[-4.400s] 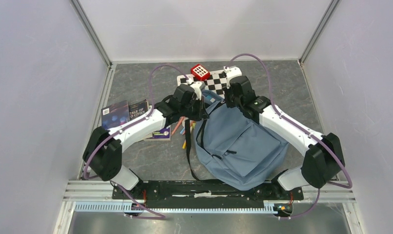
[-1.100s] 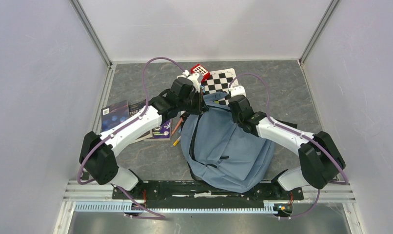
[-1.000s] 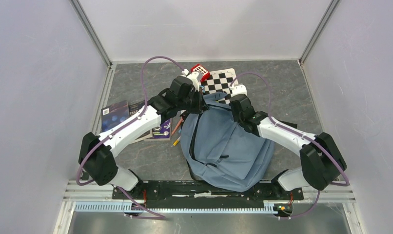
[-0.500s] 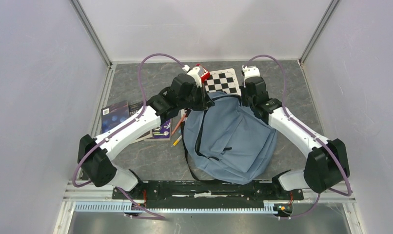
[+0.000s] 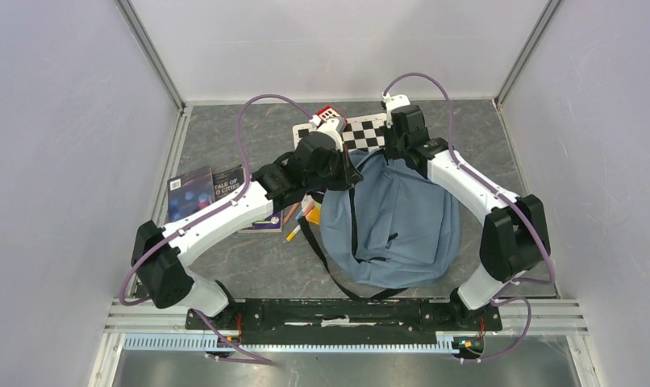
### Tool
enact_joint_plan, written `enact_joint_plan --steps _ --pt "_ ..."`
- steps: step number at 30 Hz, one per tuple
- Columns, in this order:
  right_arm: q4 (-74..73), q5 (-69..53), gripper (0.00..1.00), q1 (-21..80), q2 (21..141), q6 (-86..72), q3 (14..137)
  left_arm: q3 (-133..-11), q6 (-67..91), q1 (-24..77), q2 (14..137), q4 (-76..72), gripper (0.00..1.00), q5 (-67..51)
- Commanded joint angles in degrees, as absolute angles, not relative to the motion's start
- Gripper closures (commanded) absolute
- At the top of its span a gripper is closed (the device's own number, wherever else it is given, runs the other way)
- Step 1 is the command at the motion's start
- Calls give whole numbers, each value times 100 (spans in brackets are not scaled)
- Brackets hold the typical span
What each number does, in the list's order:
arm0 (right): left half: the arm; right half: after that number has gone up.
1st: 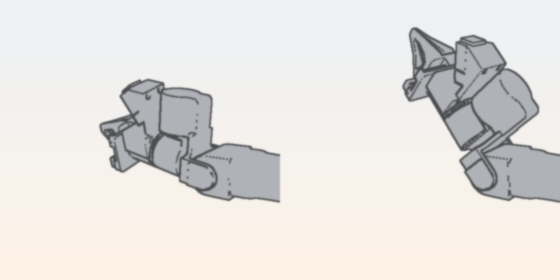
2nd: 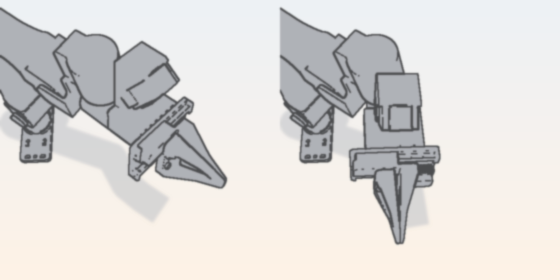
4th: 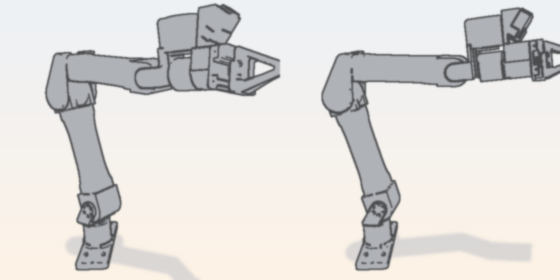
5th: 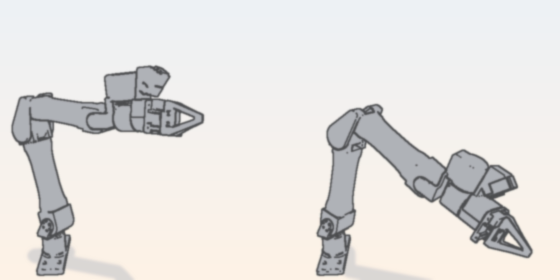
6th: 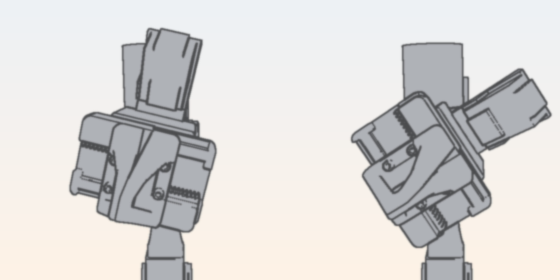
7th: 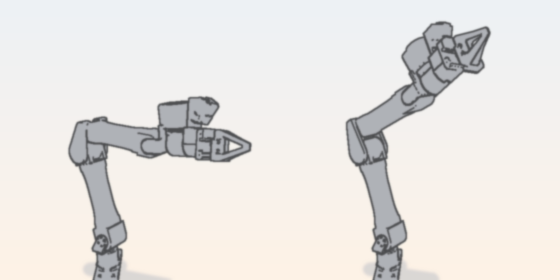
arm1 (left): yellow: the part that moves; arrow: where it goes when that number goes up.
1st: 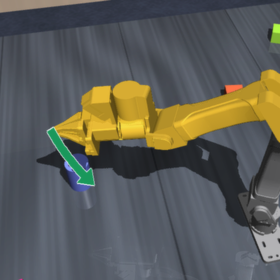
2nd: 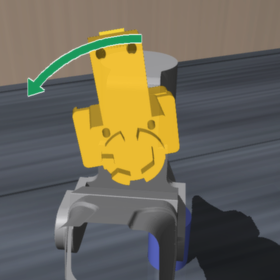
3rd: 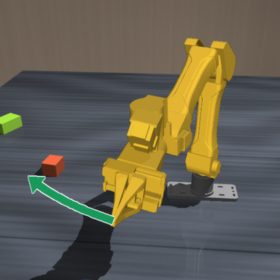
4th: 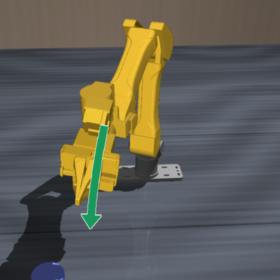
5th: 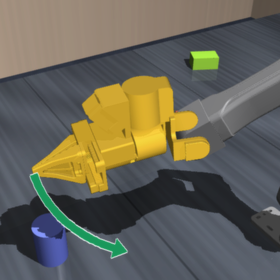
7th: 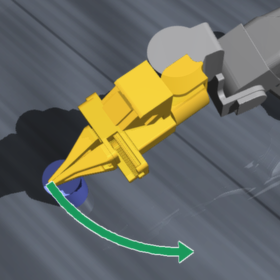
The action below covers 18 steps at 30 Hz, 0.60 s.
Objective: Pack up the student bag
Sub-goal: Unzip the student bag at the center of the board.
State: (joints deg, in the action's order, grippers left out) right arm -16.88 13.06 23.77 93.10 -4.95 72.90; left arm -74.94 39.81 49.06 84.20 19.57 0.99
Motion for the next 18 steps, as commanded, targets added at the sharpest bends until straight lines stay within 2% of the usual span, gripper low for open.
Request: enact_joint_plan --steps 1,6,18 --pt "-1357 1344 100 2226 9584 -328 7855 -7496 4235 4805 8393 1816 98 -202" --pt "-1375 1300 100 2461 9687 -294 7864 -7199 4179 4617 8349 1739 98 -59" --pt "-1202 1243 100 2760 8866 -1045 5732 -6706 3943 4526 8534 2058 98 153"
